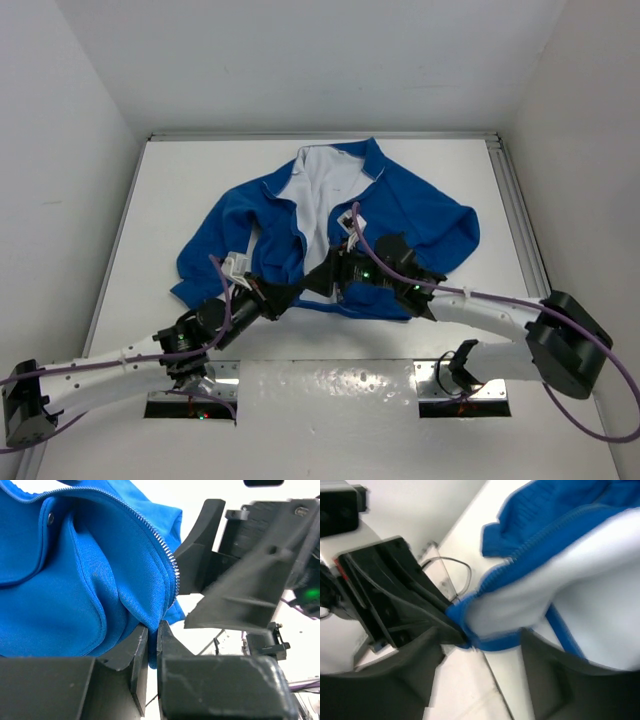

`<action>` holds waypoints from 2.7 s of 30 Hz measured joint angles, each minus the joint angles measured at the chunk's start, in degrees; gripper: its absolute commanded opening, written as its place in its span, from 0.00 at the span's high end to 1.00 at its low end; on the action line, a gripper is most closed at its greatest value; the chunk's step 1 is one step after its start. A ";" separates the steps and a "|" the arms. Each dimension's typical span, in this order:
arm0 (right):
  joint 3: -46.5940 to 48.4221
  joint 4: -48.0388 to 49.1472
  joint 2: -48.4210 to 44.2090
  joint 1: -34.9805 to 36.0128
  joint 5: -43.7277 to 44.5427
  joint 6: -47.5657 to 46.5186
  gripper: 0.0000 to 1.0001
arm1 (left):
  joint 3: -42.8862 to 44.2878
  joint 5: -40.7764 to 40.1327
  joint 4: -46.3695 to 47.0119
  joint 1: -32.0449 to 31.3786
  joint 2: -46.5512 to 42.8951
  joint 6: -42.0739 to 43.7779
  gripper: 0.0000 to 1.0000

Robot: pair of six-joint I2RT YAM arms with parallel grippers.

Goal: Zip up the jacket

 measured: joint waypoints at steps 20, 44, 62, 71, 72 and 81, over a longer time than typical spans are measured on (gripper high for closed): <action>6.05 -43.98 -2.67 -0.02 22.29 -15.26 0.56 | 0.44 -0.55 -1.77 0.00 0.11 2.64 1.00; 6.71 -43.82 5.64 -0.02 30.80 -14.62 1.00 | 0.09 0.66 -0.31 0.00 2.75 2.08 1.00; 11.65 -41.97 10.08 5.70 0.76 -2.51 1.00 | 5.11 -7.26 -7.39 0.00 -0.46 6.03 1.00; 2.93 -33.90 17.20 9.86 4.20 3.91 1.00 | 5.07 -7.98 -8.50 0.00 -1.18 5.68 1.00; 1.62 -32.39 17.20 9.18 4.63 5.29 1.00 | 4.85 -7.89 -8.17 0.00 -1.20 5.49 1.00; 5.62 -26.14 19.82 -16.52 14.73 6.54 1.00 | 1.81 -7.96 -1.88 0.00 4.96 4.24 1.00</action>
